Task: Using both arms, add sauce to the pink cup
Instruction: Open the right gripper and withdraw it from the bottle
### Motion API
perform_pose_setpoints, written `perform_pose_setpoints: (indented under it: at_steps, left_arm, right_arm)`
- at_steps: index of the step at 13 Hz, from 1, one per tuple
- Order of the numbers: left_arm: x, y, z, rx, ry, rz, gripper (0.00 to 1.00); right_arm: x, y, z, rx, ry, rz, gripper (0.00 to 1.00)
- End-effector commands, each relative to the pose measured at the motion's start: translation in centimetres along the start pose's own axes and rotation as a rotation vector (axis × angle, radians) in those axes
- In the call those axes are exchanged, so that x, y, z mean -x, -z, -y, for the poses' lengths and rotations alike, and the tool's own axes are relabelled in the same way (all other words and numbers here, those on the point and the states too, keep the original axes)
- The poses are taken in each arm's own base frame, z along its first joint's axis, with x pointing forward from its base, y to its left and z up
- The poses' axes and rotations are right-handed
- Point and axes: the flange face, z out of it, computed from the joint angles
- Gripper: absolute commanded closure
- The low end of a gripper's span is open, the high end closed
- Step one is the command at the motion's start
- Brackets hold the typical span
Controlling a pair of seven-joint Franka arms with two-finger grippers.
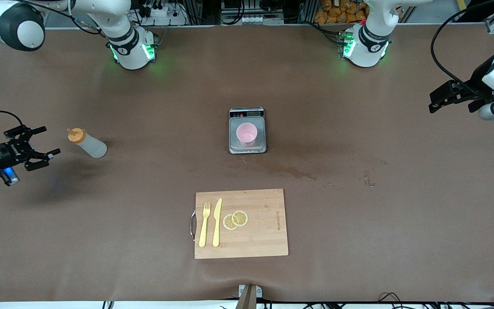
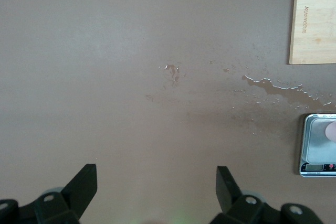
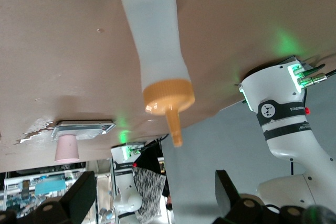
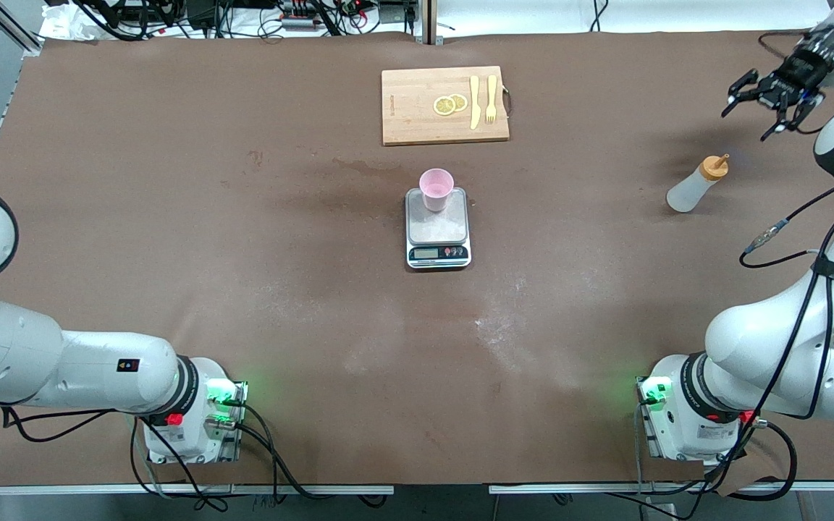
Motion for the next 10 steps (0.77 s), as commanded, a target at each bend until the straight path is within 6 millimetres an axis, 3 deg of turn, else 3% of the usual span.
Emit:
perform_pose_setpoints:
  at_steps: [1, 4, 7, 10]
  left_arm:
    - [0.8, 0.6, 0.0, -0.006, 0.000, 0.001, 0.00]
    - [1.1, 1.0, 0.1, -0.004, 0.000, -0.005, 0.00]
    - [1.1, 0.9, 0.1, -0.006, 0.002, -0.004, 0.00]
    - [1.1, 0.7, 0.1, -0.005, 0.002, 0.000, 0.00]
  right_arm:
    - [5.6, 2.2, 0.1, -0.016, 0.012, -0.073, 0.00]
    - [12.0, 3.4, 0.4, 0.019, 0.039, -0.205, 0.00]
    - [17.8, 4.8, 0.5, 0.082, 0.132, -0.448, 0.00]
    - [22.0, 5.2, 1.5, 0.129, 0.192, -0.616, 0.00]
